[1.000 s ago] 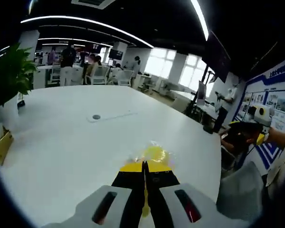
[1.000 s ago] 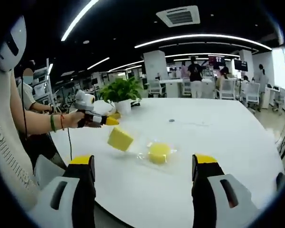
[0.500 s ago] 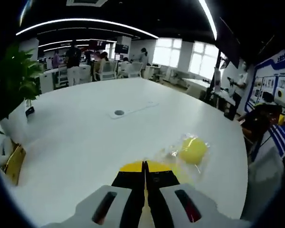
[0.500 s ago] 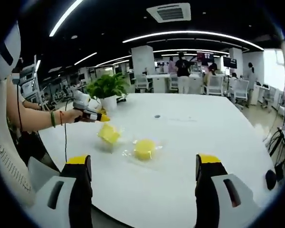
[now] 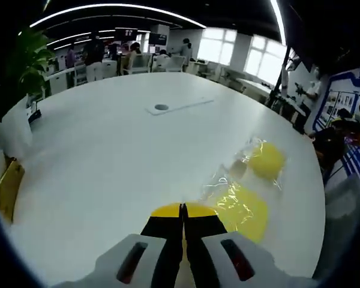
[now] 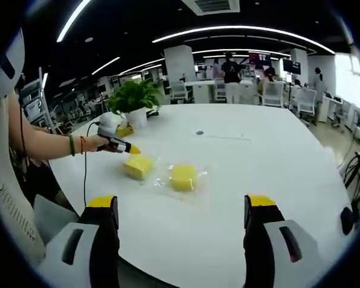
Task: Compare the silicone blocks by pressing each to a similar depth, holding the contact briefly, and releasing to observe deformation and rebound differences across the visible hardness samples.
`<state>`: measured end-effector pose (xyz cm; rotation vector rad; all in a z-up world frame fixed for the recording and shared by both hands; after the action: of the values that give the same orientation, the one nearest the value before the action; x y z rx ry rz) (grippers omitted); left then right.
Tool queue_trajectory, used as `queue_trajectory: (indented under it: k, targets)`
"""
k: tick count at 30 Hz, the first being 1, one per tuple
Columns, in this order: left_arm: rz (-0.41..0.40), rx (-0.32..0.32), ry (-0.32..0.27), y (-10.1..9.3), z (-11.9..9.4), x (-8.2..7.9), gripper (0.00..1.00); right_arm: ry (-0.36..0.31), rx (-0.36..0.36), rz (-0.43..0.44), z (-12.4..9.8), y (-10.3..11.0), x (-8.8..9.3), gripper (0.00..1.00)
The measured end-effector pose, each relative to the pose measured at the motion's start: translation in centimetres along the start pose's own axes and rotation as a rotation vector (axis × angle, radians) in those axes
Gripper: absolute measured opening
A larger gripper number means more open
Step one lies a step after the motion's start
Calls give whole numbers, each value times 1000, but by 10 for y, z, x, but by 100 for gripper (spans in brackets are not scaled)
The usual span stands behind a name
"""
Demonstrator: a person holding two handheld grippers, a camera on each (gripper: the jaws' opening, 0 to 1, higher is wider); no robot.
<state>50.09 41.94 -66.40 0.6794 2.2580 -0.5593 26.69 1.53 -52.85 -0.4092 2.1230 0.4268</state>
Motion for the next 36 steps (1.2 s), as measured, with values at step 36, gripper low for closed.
queue_trajectory:
  k: [36]
  targets:
    - [58,-52,-187,-37,-65,-6,37,3,-106,-34,13,9,6,76]
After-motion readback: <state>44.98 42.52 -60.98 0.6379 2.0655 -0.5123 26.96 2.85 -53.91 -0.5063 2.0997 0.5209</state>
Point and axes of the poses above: the point that each gripper's makers call its tool centre point, and the gripper's own axes: z roughly forward along the fingers, y roughly to its left, x roughly out of its underside, the point moved 9 cm from there along -z, roughly backward along the fingers, and after that the axes turned 3 degrees about y, right-handed, at the moved point
